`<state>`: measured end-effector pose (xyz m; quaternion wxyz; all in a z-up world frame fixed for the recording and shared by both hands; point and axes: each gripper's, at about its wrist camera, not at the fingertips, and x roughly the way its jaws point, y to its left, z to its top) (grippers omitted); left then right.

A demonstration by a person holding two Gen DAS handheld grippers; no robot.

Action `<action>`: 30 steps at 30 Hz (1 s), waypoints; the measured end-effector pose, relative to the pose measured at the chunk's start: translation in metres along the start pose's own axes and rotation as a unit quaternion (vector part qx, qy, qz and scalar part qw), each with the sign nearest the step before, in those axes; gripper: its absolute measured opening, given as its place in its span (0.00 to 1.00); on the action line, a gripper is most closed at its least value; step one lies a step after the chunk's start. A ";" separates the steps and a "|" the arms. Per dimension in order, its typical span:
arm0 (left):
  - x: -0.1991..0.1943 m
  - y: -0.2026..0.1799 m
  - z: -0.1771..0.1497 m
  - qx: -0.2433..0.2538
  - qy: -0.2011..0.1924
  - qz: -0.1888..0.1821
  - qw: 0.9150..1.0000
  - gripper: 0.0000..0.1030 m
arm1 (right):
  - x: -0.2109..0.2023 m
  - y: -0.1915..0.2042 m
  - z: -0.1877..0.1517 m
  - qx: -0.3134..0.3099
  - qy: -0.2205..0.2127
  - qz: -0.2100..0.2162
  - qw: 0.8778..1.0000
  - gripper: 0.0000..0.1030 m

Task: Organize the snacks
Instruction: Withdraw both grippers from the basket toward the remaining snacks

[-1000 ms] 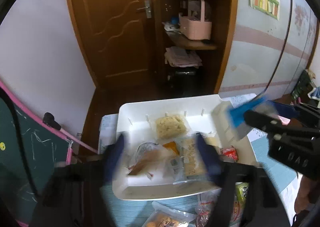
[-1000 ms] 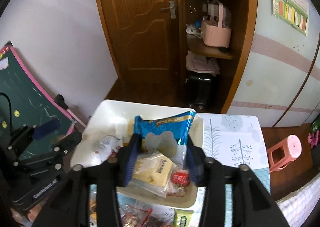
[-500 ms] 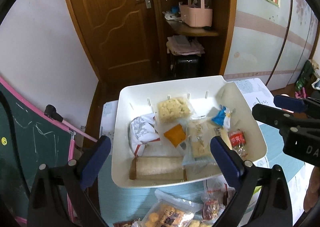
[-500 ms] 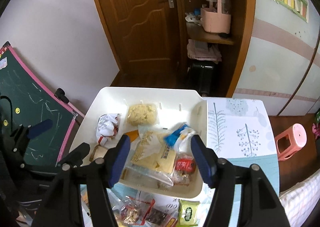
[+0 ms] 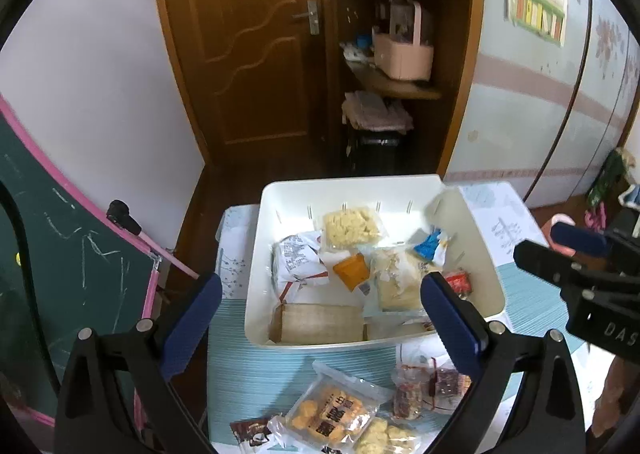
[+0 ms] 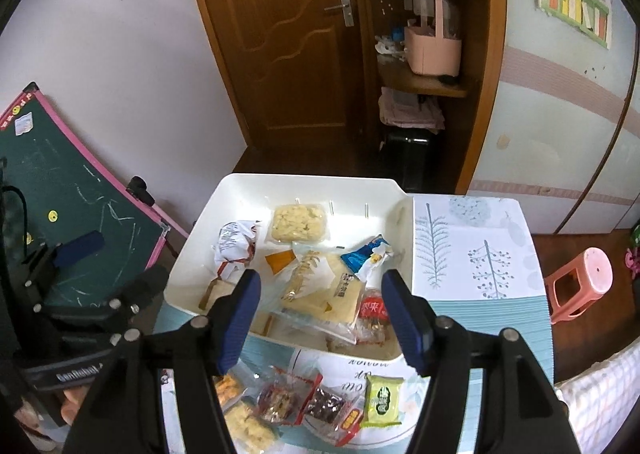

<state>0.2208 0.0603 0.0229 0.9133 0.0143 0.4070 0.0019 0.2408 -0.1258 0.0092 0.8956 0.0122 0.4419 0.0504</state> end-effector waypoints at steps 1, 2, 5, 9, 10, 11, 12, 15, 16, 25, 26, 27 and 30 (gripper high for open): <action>-0.006 0.001 0.000 -0.003 -0.005 -0.001 1.000 0.96 | -0.004 0.000 -0.001 -0.001 -0.003 0.000 1.000 0.61; -0.014 0.004 0.001 -0.006 -0.011 -0.004 1.000 0.96 | -0.010 0.002 -0.003 -0.002 -0.006 0.001 1.000 0.61; -0.035 0.009 -0.001 -0.017 -0.025 -0.016 0.999 0.96 | -0.025 0.006 -0.006 -0.004 -0.016 0.003 1.000 0.61; -0.059 0.017 -0.006 -0.029 -0.039 -0.028 0.998 0.96 | -0.041 0.014 -0.014 -0.009 -0.026 0.007 1.000 0.61; -0.063 0.018 -0.008 -0.030 -0.042 -0.030 0.998 0.96 | -0.044 0.015 -0.016 -0.010 -0.026 0.008 1.000 0.61; -0.068 0.021 -0.010 -0.031 -0.044 -0.032 0.998 0.96 | -0.046 0.017 -0.019 -0.013 -0.027 0.009 1.000 0.61; -0.072 0.022 -0.012 -0.032 -0.046 -0.034 0.998 0.96 | -0.048 0.020 -0.022 -0.016 -0.027 0.011 0.999 0.61; -0.081 0.027 -0.020 -0.030 -0.046 -0.040 0.998 0.96 | -0.053 0.026 -0.031 -0.023 -0.028 0.014 0.999 0.61; -0.083 0.028 -0.022 -0.029 -0.047 -0.041 0.998 0.96 | -0.055 0.029 -0.035 -0.027 -0.028 0.016 0.999 0.61; -0.075 0.029 -0.060 0.044 -0.038 -0.016 0.998 0.96 | -0.045 0.051 -0.071 -0.063 -0.017 0.017 0.998 0.61; -0.068 0.028 -0.066 0.056 -0.026 -0.015 0.998 0.96 | -0.041 0.053 -0.076 -0.068 -0.012 0.015 0.997 0.61; -0.063 0.027 -0.070 0.065 -0.018 -0.015 0.998 0.96 | -0.034 0.055 -0.082 -0.074 -0.005 0.014 0.997 0.61; -0.041 0.024 -0.087 0.096 0.010 -0.021 0.995 0.96 | -0.018 0.059 -0.095 -0.080 0.013 0.016 0.997 0.61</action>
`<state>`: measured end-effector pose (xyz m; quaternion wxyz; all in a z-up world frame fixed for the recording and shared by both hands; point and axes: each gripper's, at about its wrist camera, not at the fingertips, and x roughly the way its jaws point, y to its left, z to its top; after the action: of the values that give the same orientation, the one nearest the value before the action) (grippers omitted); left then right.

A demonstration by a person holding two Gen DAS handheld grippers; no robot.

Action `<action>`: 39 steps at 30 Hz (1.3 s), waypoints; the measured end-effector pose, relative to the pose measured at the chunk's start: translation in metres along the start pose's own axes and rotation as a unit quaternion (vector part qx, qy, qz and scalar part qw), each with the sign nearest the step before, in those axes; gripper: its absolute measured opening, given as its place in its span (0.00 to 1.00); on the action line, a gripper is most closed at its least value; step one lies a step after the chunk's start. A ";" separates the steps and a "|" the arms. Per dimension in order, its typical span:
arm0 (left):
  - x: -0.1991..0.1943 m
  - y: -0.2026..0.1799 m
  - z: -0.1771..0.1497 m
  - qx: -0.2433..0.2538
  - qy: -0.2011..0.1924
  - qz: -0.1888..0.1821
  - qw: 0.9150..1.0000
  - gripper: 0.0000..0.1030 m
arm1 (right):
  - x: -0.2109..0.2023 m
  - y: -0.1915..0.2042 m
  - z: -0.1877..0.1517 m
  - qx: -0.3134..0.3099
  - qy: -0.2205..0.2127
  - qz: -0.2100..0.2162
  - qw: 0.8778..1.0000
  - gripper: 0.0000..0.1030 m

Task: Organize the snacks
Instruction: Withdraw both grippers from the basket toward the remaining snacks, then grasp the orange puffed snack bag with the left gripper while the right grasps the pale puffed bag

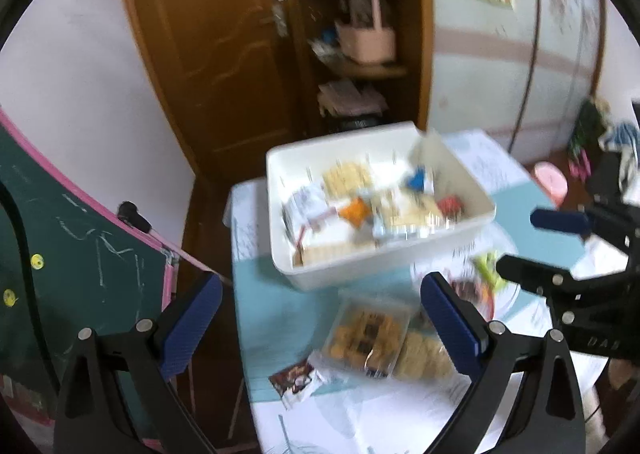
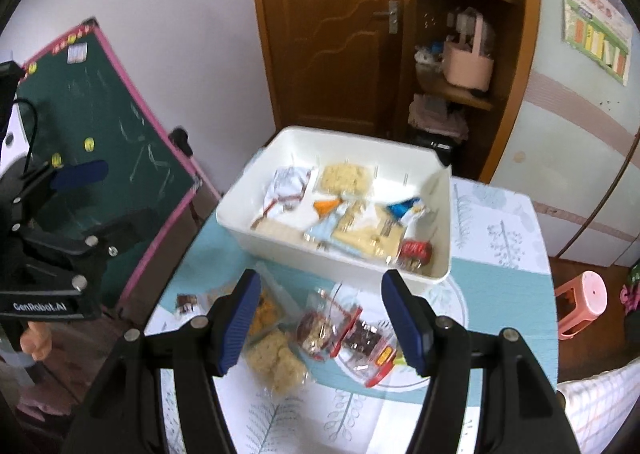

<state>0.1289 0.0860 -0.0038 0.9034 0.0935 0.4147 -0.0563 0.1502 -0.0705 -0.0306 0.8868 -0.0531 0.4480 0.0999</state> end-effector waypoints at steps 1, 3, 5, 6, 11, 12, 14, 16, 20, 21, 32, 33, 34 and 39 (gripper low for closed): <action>0.010 -0.002 -0.006 0.014 0.012 -0.001 1.000 0.96 | 0.005 0.001 -0.004 -0.001 0.005 0.002 1.000 0.61; 0.025 -0.006 -0.016 0.032 0.030 -0.001 0.999 0.96 | 0.017 0.003 -0.013 -0.003 0.018 0.004 1.000 0.61; 0.042 -0.009 -0.028 0.047 0.052 -0.005 0.998 0.96 | 0.034 0.006 -0.024 -0.005 0.037 0.007 0.999 0.61; 0.049 -0.010 -0.035 0.054 0.062 -0.010 0.997 0.96 | 0.041 0.007 -0.029 -0.007 0.047 0.009 0.999 0.61; 0.078 -0.020 -0.063 0.098 0.105 -0.033 0.989 0.96 | 0.074 0.016 -0.056 -0.022 0.089 0.018 0.996 0.61; 0.083 -0.022 -0.067 0.107 0.110 -0.032 0.988 0.96 | 0.079 0.017 -0.060 -0.025 0.097 0.020 0.995 0.61; 0.092 -0.025 -0.073 0.119 0.121 -0.033 0.985 0.96 | 0.092 0.021 -0.070 -0.029 0.115 0.026 0.993 0.61; 0.100 -0.026 -0.078 0.125 0.132 -0.041 0.982 0.96 | 0.103 0.026 -0.079 -0.033 0.130 0.033 0.990 0.61; 0.114 -0.024 -0.081 0.127 0.147 -0.053 0.980 0.96 | 0.122 0.033 -0.091 -0.036 0.156 0.047 0.986 0.61; 0.118 -0.023 -0.081 0.124 0.151 -0.054 0.979 0.96 | 0.126 0.035 -0.094 -0.038 0.162 0.053 0.985 0.61; 0.152 -0.020 -0.074 0.091 0.184 -0.085 0.975 0.96 | 0.140 0.036 -0.109 -0.052 0.167 0.093 0.980 0.68; 0.155 -0.022 -0.074 0.090 0.186 -0.088 0.974 0.96 | 0.139 0.036 -0.110 -0.060 0.164 0.093 0.980 0.66; 0.158 -0.024 -0.073 0.091 0.190 -0.092 0.973 0.96 | 0.138 0.036 -0.111 -0.068 0.161 0.092 0.980 0.63; 0.170 -0.038 -0.071 0.093 0.200 -0.106 0.970 0.96 | 0.125 0.025 -0.123 -0.049 0.157 0.105 0.981 0.48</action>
<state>0.1802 0.0601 -0.1832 0.7782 0.1415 0.5877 -0.1705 0.1202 -0.0526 -0.2045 0.7866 -0.0638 0.5790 0.2049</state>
